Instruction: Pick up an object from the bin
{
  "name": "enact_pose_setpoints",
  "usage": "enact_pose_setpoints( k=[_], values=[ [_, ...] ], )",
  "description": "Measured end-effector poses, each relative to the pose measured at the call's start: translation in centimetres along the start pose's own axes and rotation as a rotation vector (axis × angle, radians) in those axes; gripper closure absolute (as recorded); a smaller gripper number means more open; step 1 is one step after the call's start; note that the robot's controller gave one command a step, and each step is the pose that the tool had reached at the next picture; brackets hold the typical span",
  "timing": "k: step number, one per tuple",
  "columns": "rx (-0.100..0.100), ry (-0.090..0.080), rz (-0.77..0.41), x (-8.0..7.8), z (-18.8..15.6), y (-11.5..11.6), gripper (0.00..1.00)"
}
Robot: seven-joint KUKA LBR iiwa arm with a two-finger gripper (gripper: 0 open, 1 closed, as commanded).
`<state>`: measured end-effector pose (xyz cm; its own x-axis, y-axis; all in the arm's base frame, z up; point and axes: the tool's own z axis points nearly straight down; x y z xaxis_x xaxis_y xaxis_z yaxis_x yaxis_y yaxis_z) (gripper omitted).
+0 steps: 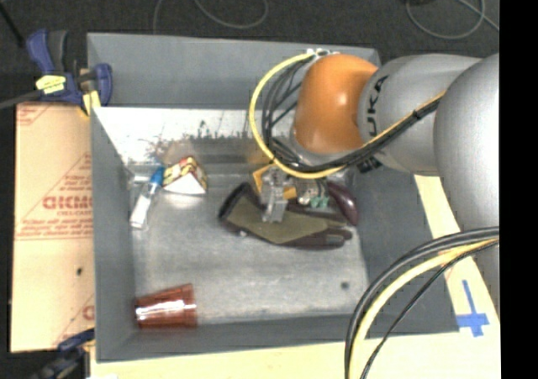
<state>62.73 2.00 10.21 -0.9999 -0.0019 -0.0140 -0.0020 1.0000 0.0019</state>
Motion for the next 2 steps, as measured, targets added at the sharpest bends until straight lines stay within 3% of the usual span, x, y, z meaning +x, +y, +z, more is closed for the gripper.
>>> enact_pose_setpoints(
  k=[1,2],
  values=[
    [0.0,0.0,0.0,0.0,0.0,0.0,1.0],
    [0.001,-0.007,-0.037,-0.4,-14.6,0.3,1.0]
  ],
)
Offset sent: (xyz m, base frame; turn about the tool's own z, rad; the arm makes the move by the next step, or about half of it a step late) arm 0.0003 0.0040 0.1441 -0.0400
